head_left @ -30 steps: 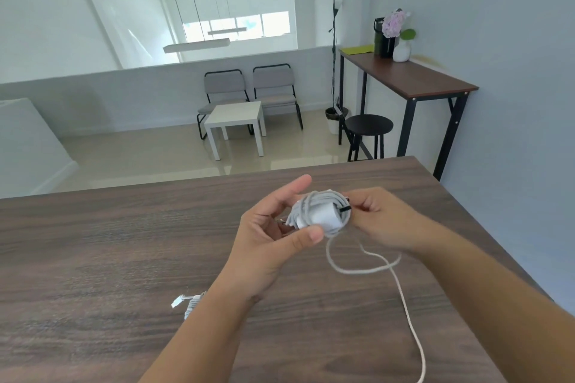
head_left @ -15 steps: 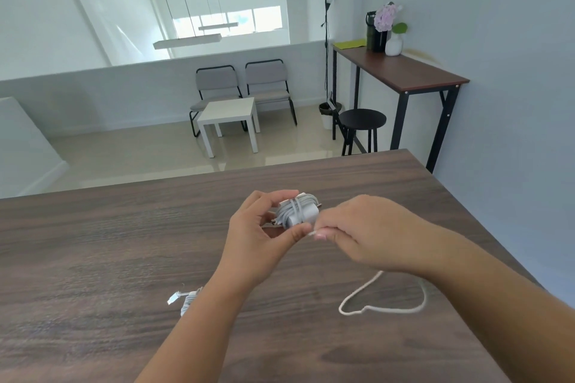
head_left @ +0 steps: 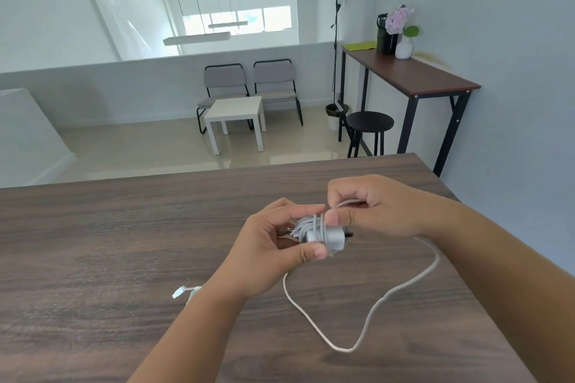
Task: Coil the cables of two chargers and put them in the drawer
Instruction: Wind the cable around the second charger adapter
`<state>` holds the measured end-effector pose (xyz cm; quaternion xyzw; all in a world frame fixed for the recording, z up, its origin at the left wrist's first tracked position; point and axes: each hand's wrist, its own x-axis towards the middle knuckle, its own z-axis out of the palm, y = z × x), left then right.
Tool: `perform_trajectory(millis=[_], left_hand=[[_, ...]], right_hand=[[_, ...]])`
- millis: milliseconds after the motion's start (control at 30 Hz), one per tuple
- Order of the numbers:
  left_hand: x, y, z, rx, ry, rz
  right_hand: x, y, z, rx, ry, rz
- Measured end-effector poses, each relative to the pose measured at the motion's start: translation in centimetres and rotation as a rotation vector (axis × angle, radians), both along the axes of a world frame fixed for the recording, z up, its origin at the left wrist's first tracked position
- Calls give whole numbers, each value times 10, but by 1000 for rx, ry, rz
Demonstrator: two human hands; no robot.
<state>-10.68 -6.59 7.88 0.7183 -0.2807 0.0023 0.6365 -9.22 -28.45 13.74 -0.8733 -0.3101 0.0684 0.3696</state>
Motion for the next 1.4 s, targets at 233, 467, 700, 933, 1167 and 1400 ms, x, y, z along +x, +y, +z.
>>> perform_trajectory(millis=[233,467,700,933,1167,1400], left_hand=[[-9,-6,0,-176,105,-109],[-6,-17,-6,-314,216,-104],[1,-22,-17,-422,296,-13],[8,-10,-27,-20,63,35],[6,-14,-28,25,-15,79],[9,-18,-31,5,-30,326]], right_hand=[[6,-5,-22,373,509,44],[5,9,-52,785,551,-131],[-11,29,-70,820,450,-283],[-19,27,-71,668,353,-349],[-18,22,-73,549,302,-377],[-28,23,-84,419,289,-445]])
